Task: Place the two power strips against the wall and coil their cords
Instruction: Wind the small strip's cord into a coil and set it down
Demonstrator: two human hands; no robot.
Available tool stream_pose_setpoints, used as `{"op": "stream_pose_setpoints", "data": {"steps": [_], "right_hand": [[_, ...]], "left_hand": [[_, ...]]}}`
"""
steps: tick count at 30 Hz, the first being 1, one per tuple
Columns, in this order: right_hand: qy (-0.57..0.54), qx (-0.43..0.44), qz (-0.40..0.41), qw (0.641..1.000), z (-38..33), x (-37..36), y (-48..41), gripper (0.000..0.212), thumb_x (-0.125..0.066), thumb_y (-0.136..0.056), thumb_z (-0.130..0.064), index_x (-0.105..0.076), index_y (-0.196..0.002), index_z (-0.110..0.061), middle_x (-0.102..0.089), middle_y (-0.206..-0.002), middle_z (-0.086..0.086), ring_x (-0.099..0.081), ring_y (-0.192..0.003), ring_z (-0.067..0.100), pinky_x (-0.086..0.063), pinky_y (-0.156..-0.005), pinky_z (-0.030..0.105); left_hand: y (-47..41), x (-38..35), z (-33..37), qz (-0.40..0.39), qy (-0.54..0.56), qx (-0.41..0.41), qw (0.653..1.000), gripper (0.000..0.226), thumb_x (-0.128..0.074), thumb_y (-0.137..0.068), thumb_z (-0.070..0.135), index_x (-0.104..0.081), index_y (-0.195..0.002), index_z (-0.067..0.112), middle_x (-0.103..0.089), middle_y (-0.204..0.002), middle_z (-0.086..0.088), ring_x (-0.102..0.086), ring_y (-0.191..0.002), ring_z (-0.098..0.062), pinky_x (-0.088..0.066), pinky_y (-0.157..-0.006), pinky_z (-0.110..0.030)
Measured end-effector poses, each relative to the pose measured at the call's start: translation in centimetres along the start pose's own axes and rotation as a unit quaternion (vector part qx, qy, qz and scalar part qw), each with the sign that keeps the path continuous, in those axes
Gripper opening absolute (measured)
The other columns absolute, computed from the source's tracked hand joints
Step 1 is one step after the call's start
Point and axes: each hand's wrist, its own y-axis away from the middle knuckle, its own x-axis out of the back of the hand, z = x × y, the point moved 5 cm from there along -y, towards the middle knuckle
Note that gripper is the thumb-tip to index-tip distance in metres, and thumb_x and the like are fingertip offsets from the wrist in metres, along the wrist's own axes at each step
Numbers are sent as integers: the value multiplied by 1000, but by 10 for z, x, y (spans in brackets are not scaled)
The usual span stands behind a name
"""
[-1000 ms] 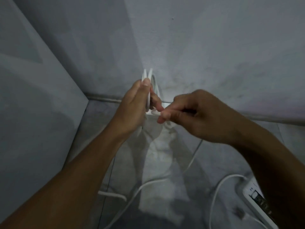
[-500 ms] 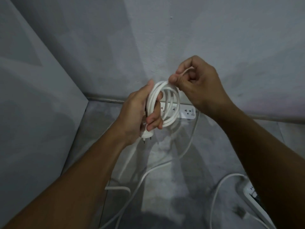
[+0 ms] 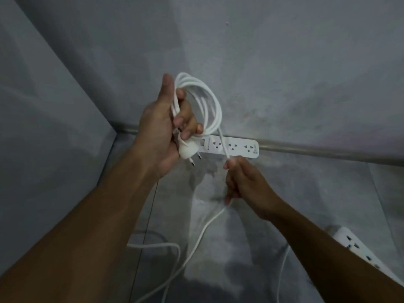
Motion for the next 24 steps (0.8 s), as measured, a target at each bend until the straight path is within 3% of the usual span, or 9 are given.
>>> {"op": "stream_pose_setpoints", "data": {"steps": [4, 7, 10, 12, 14, 16, 18, 22, 24], "right_hand": [[28, -3, -82, 996, -3, -22, 17, 17, -38, -107, -19, -50, -119, -15, -50, -72, 14, -57, -63, 30, -61, -74, 57], [68, 5, -131, 989, -7, -32, 23, 33, -36, -108, -19, -42, -138, -32, -59, -80, 12, -70, -77, 32, -58, -85, 55], [112, 7, -169, 979, -16, -35, 22, 54, -36, -108, -20, -22, -151, -49, -63, -85, 9, -70, -69, 24, -60, -68, 31], [223, 67, -143, 962, -29, -32, 17, 54, -36, -107, -23, -22, -150, -53, -62, -82, 1, -61, -61, 8, -51, -62, 19], [330, 155, -90, 927, -47, -26, 13, 39, -35, -107, -24, -50, -140, -36, -62, -77, -3, -57, -66, 9, -48, -64, 20], [369, 203, -67, 905, -65, -20, 11, 35, -37, -103, -24, -65, -124, -23, -64, -82, -1, -53, -69, 8, -43, -65, 14], [411, 236, -60, 878, -80, -16, 8, 34, -43, -98, -25, -69, -121, -25, -64, -95, -5, -48, -78, -2, -33, -72, 4], [443, 321, 8, 837, -116, -2, 10, 24, -54, -96, -29, -77, -100, -25, -55, -77, -5, -51, -67, 5, -33, -63, 14], [432, 367, 44, 823, -134, 3, 13, 20, -60, -96, -31, -79, -90, -26, -58, -73, -6, -48, -65, 2, -32, -65, 8]], "left_hand": [[-7, 4, 9, 62, -39, -60, 996, 41, -37, -104, 45, -49, -78, 15, -37, -45, 5, -37, -36, -12, -49, -53, -28], [-9, 4, 14, 104, -79, -96, 987, 45, -41, -103, 44, -53, -70, 15, -46, -45, 2, -47, -37, -15, -49, -53, -30], [-5, 1, 20, 129, -198, -124, 964, 47, -40, -103, 43, -56, -67, 18, -58, -47, 0, -60, -44, -19, -53, -59, -36], [-2, -2, 24, 113, -285, -127, 943, 44, -36, -104, 44, -57, -76, 17, -64, -51, -2, -67, -53, -22, -56, -62, -36], [1, -5, 23, 85, -365, -121, 919, 44, -33, -105, 43, -58, -88, 11, -67, -56, -1, -71, -61, -22, -58, -66, -33], [2, -5, 18, 66, -429, -117, 893, 44, -33, -105, 42, -57, -96, 7, -70, -61, -1, -71, -63, -18, -60, -68, -31], [2, -5, 10, 50, -460, -118, 879, 36, -37, -105, 41, -55, -92, 12, -72, -64, -4, -72, -62, -18, -60, -67, -32], [3, -2, -3, 36, -540, -145, 829, 27, -43, -103, 42, -57, -90, 23, -70, -61, -3, -69, -59, -13, -57, -64, -31], [7, -4, -9, 33, -590, -132, 796, 35, -42, -103, 45, -58, -85, 19, -67, -57, -3, -67, -56, -13, -53, -60, -26]]}}
